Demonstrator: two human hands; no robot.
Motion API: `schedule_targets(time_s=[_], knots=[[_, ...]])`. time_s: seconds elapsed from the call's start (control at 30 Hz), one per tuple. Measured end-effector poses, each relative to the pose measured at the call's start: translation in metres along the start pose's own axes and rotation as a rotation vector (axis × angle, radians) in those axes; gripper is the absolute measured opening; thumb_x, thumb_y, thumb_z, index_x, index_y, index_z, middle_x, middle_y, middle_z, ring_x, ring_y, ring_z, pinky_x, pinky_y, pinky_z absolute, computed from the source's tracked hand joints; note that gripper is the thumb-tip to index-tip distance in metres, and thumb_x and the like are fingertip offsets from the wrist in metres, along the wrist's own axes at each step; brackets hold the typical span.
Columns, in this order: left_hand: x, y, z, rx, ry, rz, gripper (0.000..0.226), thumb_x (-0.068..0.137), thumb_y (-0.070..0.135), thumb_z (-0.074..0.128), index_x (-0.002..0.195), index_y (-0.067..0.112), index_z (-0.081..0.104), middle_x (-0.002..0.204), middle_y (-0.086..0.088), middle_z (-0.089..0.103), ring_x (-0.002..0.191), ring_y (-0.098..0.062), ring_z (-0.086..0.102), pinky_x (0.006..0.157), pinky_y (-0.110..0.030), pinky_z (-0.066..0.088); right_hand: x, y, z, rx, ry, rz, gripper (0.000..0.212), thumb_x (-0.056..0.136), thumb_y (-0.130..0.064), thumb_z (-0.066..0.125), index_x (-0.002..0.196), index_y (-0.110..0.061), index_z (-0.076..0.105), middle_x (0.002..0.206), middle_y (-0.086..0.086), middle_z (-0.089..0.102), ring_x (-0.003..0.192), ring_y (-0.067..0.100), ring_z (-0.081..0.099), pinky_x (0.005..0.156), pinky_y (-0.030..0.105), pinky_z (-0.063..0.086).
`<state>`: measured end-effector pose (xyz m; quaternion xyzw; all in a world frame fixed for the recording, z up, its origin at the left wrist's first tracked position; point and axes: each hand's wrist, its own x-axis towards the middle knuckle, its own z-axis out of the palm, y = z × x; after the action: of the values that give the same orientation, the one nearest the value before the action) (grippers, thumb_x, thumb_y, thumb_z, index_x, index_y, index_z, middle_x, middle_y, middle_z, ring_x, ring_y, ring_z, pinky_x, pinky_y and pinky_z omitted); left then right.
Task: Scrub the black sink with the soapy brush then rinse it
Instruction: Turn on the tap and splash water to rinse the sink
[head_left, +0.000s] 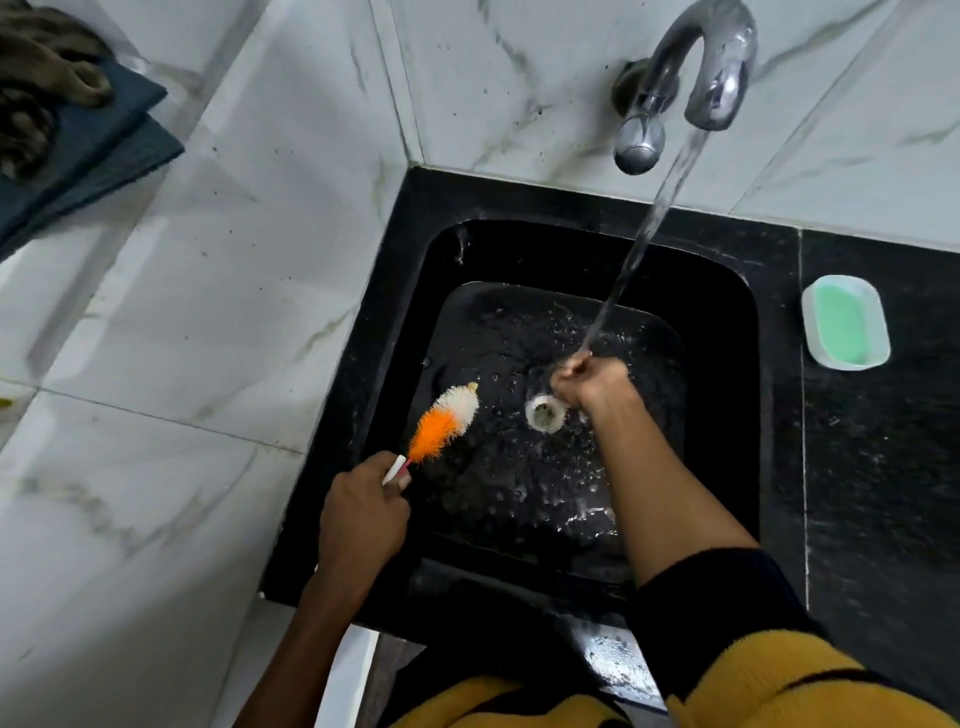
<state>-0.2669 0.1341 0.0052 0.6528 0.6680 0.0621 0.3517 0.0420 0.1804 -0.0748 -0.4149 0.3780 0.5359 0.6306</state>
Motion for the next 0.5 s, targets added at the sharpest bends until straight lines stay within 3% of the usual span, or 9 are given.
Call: schedule_targets(time_s=[0.07,0.1,0.13,0.17,0.23,0.33,0.43,0.5], knots=[[0.000,0.000,-0.001,0.002,-0.006,0.001,0.020,0.087,0.005,0.059,0.071,0.018,0.059,0.059,-0.006,0.062,0.056,-0.026,0.061,0.056,-0.041,0.052,-0.002,-0.017,0.009,0.124,-0.065,-0.091,0.042,0.102,-0.022,0.020,0.118,-0.008,0.056,0.086,0.005,0.062,0.073,0.017,0.061,0.087,0.025,0.050],[0.000,0.000,-0.002,0.006,-0.008,0.000,0.020,0.086,0.004,0.059,0.072,0.019,0.060,0.059,-0.006,0.062,0.057,-0.027,0.061,0.055,-0.041,0.051,-0.005,-0.030,0.014,0.223,-0.114,-0.169,0.045,0.103,-0.022,0.021,0.132,-0.010,0.053,0.105,0.004,0.066,0.095,0.018,0.066,0.101,0.029,0.046],[0.000,-0.001,-0.002,0.008,-0.007,0.000,0.020,0.085,0.005,0.060,0.072,0.019,0.060,0.060,-0.006,0.062,0.057,-0.028,0.061,0.056,-0.041,0.051,-0.007,-0.044,0.017,0.301,-0.149,-0.254,0.045,0.104,-0.020,0.022,0.136,-0.011,0.051,0.120,0.005,0.064,0.111,0.020,0.063,0.104,0.031,0.045],[0.000,-0.001,-0.002,0.016,-0.001,-0.004,0.019,0.085,0.005,0.061,0.072,0.020,0.060,0.060,-0.006,0.061,0.058,-0.029,0.061,0.056,-0.042,0.051,-0.013,-0.057,0.018,0.353,-0.147,-0.311,0.044,0.104,-0.017,0.023,0.131,-0.005,0.055,0.122,0.013,0.065,0.113,0.027,0.063,0.097,0.035,0.051],[0.000,-0.003,-0.001,0.037,0.009,-0.015,0.018,0.083,0.006,0.063,0.072,0.021,0.061,0.059,-0.005,0.061,0.058,-0.029,0.061,0.056,-0.043,0.053,-0.020,-0.075,0.012,0.400,-0.142,-0.336,0.046,0.104,-0.017,0.024,0.110,0.006,0.063,0.103,0.023,0.069,0.093,0.034,0.070,0.075,0.039,0.060],[0.000,-0.001,0.003,0.023,-0.008,-0.024,0.019,0.083,0.006,0.062,0.074,0.022,0.064,0.057,-0.003,0.062,0.058,-0.025,0.062,0.058,-0.042,0.055,-0.024,-0.072,-0.008,0.361,-0.064,-0.341,0.044,0.101,-0.019,0.022,0.072,-0.006,0.053,0.068,0.008,0.057,0.056,0.022,0.057,0.056,0.028,0.052],[-0.001,0.004,0.006,0.029,-0.024,-0.010,0.019,0.087,0.008,0.063,0.074,0.021,0.064,0.057,-0.003,0.063,0.057,-0.023,0.063,0.059,-0.041,0.055,-0.015,-0.042,-0.021,0.067,-0.007,-0.231,0.044,0.098,-0.014,0.021,0.068,-0.005,0.053,0.059,0.009,0.057,0.049,0.022,0.056,0.051,0.027,0.055],[0.000,0.009,0.007,0.037,-0.027,-0.005,0.018,0.086,0.007,0.063,0.074,0.021,0.064,0.057,-0.003,0.063,0.057,-0.023,0.063,0.058,-0.042,0.056,-0.011,-0.018,-0.023,-0.132,-0.012,-0.114,0.038,0.098,-0.011,0.024,0.074,-0.003,0.053,0.057,0.008,0.052,0.047,0.018,0.050,0.045,0.025,0.047]])
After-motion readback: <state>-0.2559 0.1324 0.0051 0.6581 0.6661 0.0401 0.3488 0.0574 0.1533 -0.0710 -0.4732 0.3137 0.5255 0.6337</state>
